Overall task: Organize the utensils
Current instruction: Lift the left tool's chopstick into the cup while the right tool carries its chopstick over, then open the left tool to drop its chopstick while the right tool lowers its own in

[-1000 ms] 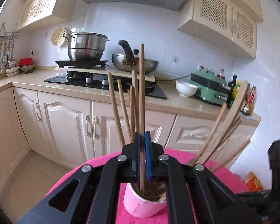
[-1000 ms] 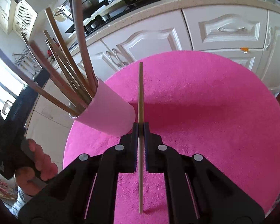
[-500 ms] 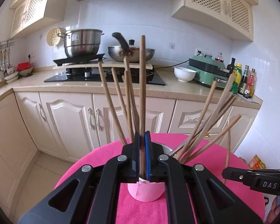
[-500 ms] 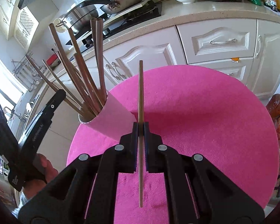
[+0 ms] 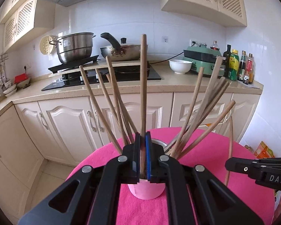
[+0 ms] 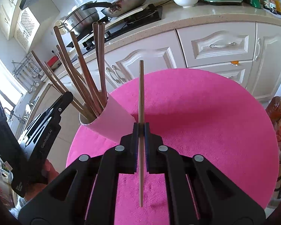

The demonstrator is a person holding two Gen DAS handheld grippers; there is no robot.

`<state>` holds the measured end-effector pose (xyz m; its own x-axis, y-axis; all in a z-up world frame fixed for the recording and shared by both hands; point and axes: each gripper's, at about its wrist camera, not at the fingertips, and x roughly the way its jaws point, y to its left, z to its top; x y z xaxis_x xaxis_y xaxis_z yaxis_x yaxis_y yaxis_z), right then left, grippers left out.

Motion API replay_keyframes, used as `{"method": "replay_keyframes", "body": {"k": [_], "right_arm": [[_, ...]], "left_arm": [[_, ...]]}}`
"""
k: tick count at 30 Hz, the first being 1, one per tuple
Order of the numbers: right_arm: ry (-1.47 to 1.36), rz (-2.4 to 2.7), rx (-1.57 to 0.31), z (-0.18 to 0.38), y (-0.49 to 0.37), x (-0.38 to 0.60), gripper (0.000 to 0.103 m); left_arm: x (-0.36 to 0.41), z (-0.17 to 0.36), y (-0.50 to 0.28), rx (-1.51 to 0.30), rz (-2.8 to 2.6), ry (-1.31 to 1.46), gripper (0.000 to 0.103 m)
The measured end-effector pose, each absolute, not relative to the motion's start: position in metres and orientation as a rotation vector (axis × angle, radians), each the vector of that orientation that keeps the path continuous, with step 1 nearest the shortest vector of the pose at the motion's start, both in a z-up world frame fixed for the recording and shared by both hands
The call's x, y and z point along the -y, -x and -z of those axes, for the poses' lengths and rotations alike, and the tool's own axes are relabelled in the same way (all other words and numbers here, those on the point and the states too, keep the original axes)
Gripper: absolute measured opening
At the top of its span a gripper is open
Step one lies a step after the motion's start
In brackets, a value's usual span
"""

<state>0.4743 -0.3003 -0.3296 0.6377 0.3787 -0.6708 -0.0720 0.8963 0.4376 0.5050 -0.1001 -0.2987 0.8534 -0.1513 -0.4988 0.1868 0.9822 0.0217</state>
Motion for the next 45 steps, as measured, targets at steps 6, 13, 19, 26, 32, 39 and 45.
{"method": "replay_keyframes", "body": {"k": [6, 13, 19, 26, 32, 39, 45], "right_arm": [[-0.399, -0.267, -0.824, 0.323, -0.473, 0.302, 0.006], [-0.398, -0.264, -0.800, 0.313, -0.470, 0.302, 0.006], [-0.390, -0.273, -0.788, 0.306, -0.467, 0.297, 0.006], [-0.368, -0.283, -0.780, 0.297, -0.461, 0.288, 0.006], [-0.346, -0.271, -0.748, 0.284, -0.452, 0.285, 0.006], [-0.355, -0.253, -0.599, 0.246, -0.433, 0.287, 0.006], [-0.299, -0.305, -0.477, 0.211, -0.435, 0.259, 0.006]], "left_arm": [[0.096, 0.300, -0.507, -0.560, 0.179, -0.028, 0.007], [0.079, 0.300, -0.508, -0.613, 0.166, 0.058, 0.033], [0.066, 0.297, -0.502, -0.661, 0.132, 0.081, 0.035], [0.045, 0.294, -0.499, -0.800, 0.062, 0.137, 0.041], [0.030, 0.290, -0.491, -0.826, 0.031, 0.149, 0.042], [0.017, 0.286, -0.487, -0.847, 0.015, 0.149, 0.042], [0.011, 0.283, -0.486, -0.857, 0.016, 0.152, 0.042]]}}
